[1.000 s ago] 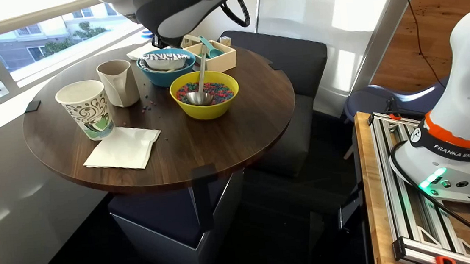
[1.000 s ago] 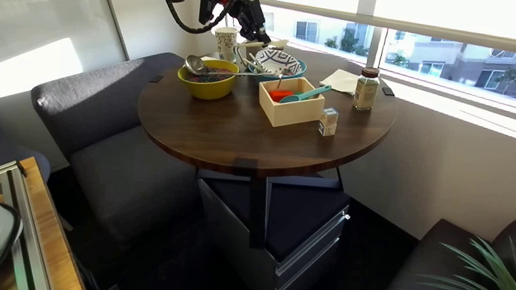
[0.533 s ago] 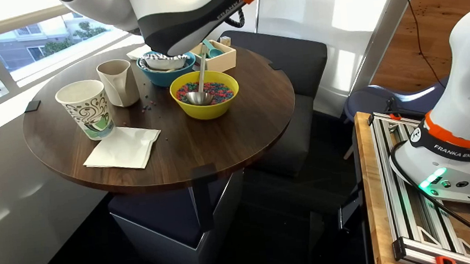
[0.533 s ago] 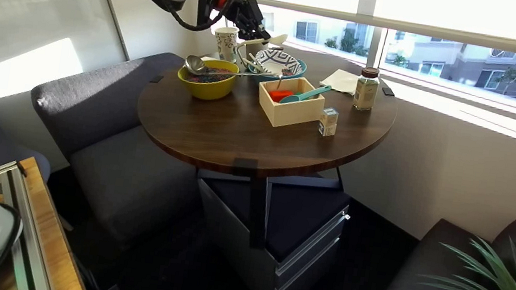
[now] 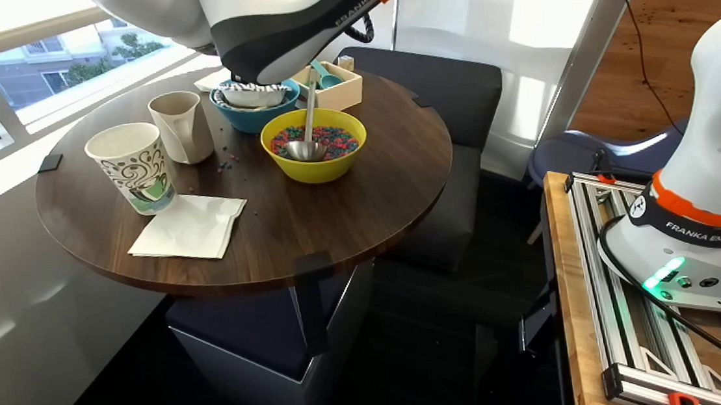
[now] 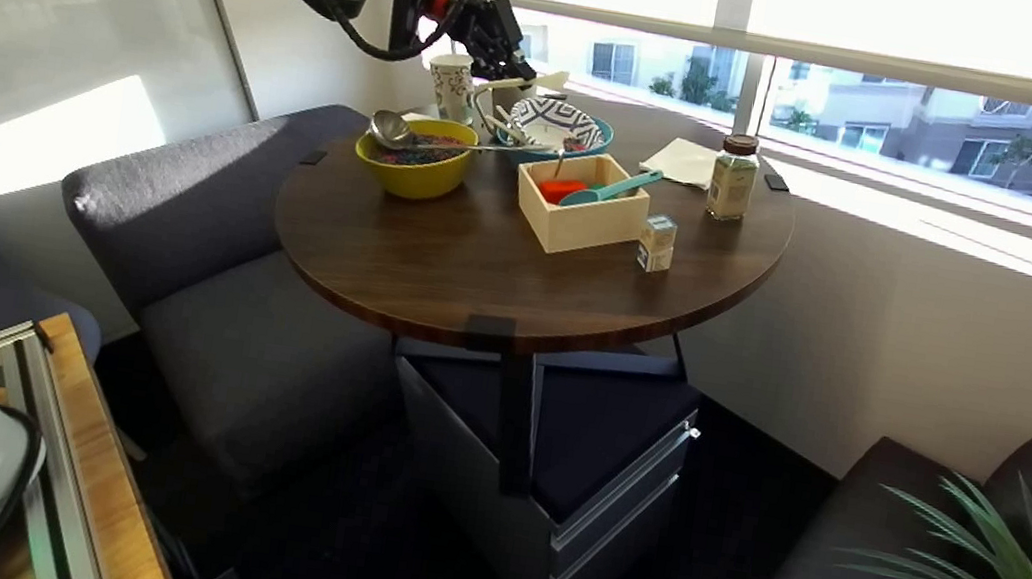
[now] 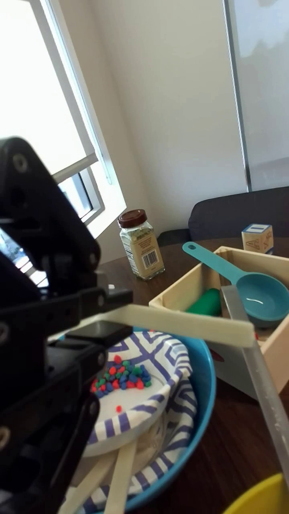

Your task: Use the white spoon to place cereal from the yellow bowl into the black and white bowl.

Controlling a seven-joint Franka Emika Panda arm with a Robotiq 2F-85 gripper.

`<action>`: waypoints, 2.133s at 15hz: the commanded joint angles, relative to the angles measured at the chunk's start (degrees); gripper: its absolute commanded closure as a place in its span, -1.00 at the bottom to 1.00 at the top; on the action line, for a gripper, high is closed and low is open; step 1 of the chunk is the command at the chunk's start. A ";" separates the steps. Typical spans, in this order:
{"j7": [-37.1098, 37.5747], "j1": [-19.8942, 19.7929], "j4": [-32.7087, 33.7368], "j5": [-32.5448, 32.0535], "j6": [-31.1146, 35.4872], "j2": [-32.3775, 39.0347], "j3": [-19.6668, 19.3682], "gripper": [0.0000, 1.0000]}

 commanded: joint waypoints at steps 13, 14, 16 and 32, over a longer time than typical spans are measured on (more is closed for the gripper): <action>-0.38 -6.13 -2.84 25.84 -0.52 -8.97 2.52 0.93; 0.64 -6.17 -3.72 28.46 -1.09 -10.57 2.13 0.93; 2.45 -6.63 -6.61 33.71 -0.93 -14.38 1.79 0.93; 13.56 -11.46 -33.65 59.46 10.57 -31.02 2.06 0.93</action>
